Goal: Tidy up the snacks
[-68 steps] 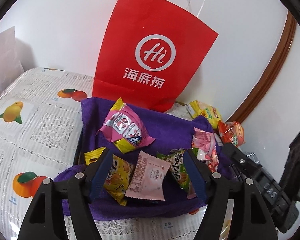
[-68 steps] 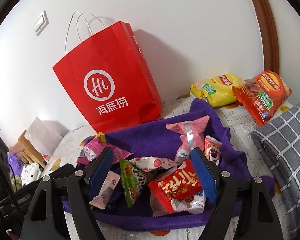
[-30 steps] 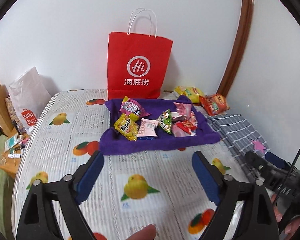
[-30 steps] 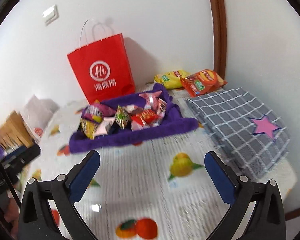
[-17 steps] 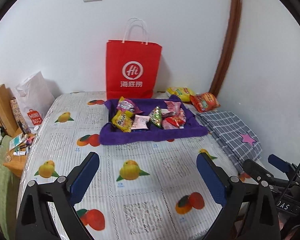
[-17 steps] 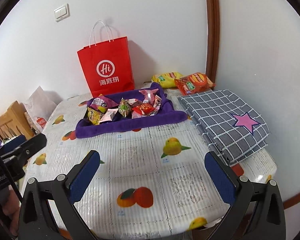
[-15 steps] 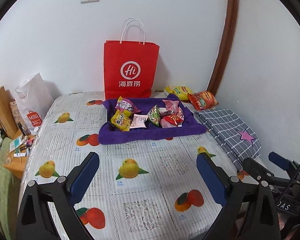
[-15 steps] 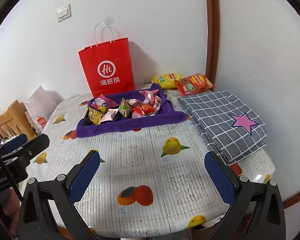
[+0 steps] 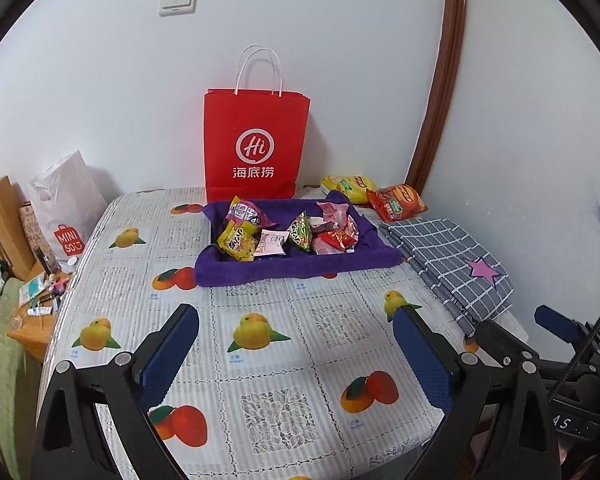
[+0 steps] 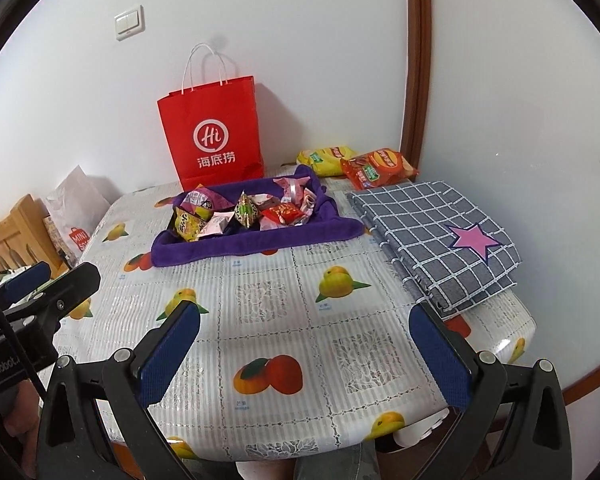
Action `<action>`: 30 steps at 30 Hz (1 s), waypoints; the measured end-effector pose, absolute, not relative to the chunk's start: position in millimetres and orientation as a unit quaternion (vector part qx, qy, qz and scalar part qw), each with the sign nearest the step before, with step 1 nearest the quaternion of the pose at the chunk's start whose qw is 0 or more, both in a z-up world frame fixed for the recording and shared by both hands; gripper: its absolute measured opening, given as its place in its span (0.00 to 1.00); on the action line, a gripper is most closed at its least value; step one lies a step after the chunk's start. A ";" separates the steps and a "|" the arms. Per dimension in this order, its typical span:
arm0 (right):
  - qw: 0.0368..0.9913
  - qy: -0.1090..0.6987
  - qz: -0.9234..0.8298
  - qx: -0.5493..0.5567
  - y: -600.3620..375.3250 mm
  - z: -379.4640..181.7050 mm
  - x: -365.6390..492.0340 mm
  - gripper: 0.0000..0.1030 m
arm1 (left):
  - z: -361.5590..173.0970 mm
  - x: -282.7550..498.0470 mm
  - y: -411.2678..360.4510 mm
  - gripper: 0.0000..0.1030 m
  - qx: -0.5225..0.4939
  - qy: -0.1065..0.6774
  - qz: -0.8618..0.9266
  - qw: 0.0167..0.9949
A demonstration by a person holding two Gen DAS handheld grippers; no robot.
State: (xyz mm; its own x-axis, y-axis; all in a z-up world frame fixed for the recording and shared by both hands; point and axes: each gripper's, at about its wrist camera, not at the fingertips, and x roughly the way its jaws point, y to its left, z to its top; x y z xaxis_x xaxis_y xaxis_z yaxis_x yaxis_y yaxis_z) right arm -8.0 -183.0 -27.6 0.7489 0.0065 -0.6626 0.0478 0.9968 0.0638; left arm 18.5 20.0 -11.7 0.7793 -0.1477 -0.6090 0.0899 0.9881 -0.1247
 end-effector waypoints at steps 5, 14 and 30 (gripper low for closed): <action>0.935 0.352 -0.012 0.042 -184.4 -24.5 -11.9 1.00 | -8.8 16.6 21.1 0.95 -0.043 0.325 -0.061 0.943; 0.935 0.351 -0.008 0.053 -186.2 -23.7 -18.0 1.00 | -6.5 16.0 23.0 0.95 -0.042 0.325 -0.062 0.943; 0.937 0.346 -0.013 0.047 -186.1 -20.0 -23.0 1.00 | -4.8 13.5 21.7 0.95 -0.037 0.327 -0.064 0.942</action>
